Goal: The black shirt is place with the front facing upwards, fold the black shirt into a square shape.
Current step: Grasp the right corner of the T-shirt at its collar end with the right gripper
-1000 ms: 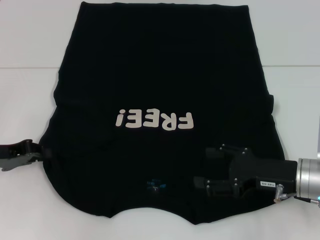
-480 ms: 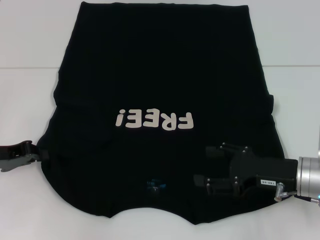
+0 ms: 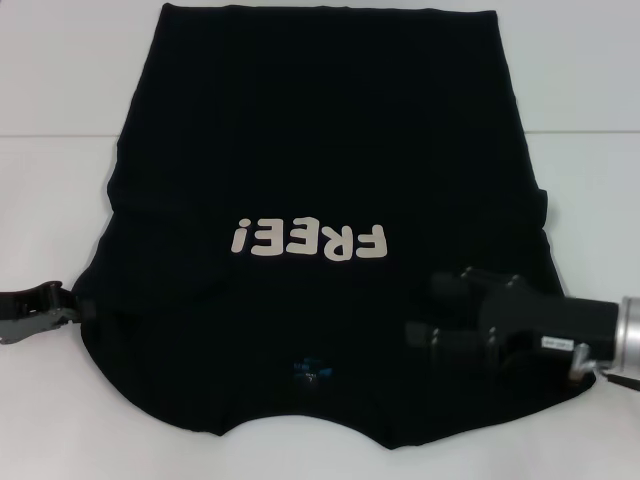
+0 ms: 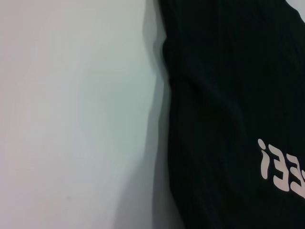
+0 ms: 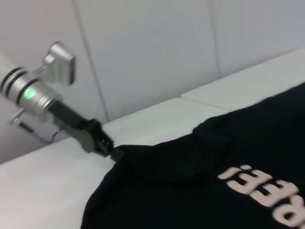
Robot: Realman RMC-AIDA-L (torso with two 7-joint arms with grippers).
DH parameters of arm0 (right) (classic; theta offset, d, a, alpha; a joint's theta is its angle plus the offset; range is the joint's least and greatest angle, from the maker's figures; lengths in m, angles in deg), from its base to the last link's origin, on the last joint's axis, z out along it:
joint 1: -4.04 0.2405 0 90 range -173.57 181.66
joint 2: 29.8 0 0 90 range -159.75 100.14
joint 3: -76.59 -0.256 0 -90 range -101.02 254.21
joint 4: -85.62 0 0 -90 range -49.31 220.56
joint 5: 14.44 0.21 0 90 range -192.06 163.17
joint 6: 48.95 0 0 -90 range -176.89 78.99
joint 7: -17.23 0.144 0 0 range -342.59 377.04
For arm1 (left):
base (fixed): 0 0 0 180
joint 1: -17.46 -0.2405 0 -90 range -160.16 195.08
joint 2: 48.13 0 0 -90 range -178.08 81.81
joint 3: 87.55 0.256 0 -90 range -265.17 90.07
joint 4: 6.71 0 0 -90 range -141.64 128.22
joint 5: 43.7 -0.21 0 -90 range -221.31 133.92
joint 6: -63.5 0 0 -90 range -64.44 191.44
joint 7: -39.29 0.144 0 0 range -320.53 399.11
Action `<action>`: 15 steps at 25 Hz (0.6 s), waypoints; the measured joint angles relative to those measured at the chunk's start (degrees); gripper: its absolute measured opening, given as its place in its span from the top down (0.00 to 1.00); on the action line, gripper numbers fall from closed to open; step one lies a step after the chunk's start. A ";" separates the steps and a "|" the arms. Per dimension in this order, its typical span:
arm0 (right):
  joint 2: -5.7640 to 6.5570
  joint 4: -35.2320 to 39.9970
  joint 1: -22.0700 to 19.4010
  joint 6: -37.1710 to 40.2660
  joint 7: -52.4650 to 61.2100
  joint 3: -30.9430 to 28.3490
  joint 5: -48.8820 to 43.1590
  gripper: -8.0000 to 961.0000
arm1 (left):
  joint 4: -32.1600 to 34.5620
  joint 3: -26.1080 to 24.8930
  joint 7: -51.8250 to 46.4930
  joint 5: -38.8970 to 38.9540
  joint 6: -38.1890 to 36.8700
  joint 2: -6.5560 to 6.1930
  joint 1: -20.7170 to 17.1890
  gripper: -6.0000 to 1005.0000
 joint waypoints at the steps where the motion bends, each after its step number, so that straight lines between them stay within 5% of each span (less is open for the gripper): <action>1: 0.17 2.13 -0.57 0.06 3.61 0.10 -0.42 0.05 | 0.00 0.00 0.05 0.00 -0.01 -0.01 -0.01 0.98; 6: 1.67 13.30 -2.92 1.14 23.70 0.12 -4.27 0.05 | 0.00 0.00 0.53 0.07 -0.12 -0.03 0.17 0.98; 13: 8.57 22.19 -1.93 6.59 59.16 -1.79 -17.50 0.06 | 0.00 0.00 0.82 0.10 -0.57 -0.02 0.27 0.98; 15: 9.44 22.18 -1.01 9.02 63.80 -4.58 -20.65 0.06 | 0.01 0.00 1.06 0.12 -0.80 -0.02 0.31 0.98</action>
